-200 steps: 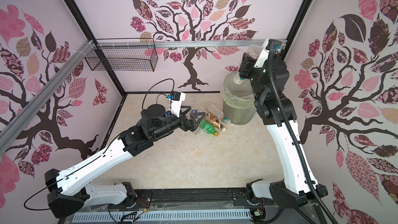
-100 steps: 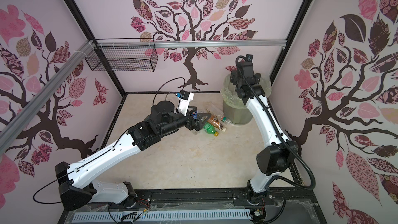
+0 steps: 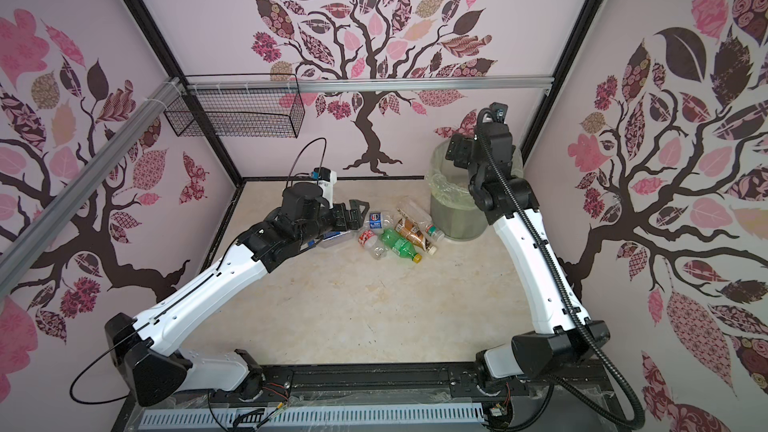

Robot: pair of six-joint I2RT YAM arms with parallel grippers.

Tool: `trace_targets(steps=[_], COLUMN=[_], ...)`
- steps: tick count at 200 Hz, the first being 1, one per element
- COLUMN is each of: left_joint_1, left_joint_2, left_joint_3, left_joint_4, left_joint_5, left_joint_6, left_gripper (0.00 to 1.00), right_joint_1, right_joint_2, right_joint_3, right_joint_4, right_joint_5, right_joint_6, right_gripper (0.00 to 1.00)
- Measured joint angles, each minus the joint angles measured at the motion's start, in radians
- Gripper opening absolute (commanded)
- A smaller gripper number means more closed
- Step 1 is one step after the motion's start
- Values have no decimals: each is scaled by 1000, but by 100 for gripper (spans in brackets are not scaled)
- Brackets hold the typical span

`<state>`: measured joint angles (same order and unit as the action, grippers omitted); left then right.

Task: Throw the plastic bottles in the bin
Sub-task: 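Lower left gripper onto the red-labelled Coca-Cola bottle and close while right gripper returns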

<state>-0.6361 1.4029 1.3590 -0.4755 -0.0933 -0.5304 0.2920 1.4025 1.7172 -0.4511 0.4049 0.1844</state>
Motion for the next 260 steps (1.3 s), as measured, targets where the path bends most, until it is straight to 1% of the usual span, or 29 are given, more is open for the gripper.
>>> trace_targets(steps=[17, 41, 53, 69, 86, 111, 138, 161, 178, 205, 221, 260], left_joint_1=[81, 192, 226, 244, 241, 225, 167, 104, 74, 65, 64, 50], left_joint_2=[55, 129, 158, 195, 249, 340, 422, 503, 548, 599, 629, 690], left_joint_3=[0, 0, 0, 0, 2, 8, 30, 109, 153, 182, 195, 223], left_joint_4=[-62, -126, -141, -146, -146, -135, -123, -110, -85, -66, -68, -86], left_joint_5=[2, 19, 39, 75, 137, 216, 256, 277, 291, 305, 302, 278], left_joint_6=[-35, -66, -69, -67, -71, -101, -151, -188, -214, -245, -253, -253], left_gripper=[98, 98, 98, 98, 98, 98, 98, 98, 98, 98, 97, 90], right_joint_1=[98, 222, 266, 297, 303, 302, 297, 287, 267, 182, 149, 146], right_joint_2=[-27, -24, -16, -9, -8, -10, -33, -85, -132, -231, -269, -288], right_joint_3=[-68, -185, -243, -313, -389, -476, -568, -632, -660, -716, -731, -739], right_joint_4=[17, 44, 47, 62, 88, 98, 108, 108, 109, 124, 123, 131], right_joint_5=[-14, -55, -74, -114, -152, -167, -169, -175, -194, -248, -252, -271], right_joint_6=[9, 31, 45, 71, 102, 125, 138, 154, 167, 203, 214, 226], right_gripper=[99, 100, 100, 100, 99, 99, 99, 99, 99, 99, 99, 99])
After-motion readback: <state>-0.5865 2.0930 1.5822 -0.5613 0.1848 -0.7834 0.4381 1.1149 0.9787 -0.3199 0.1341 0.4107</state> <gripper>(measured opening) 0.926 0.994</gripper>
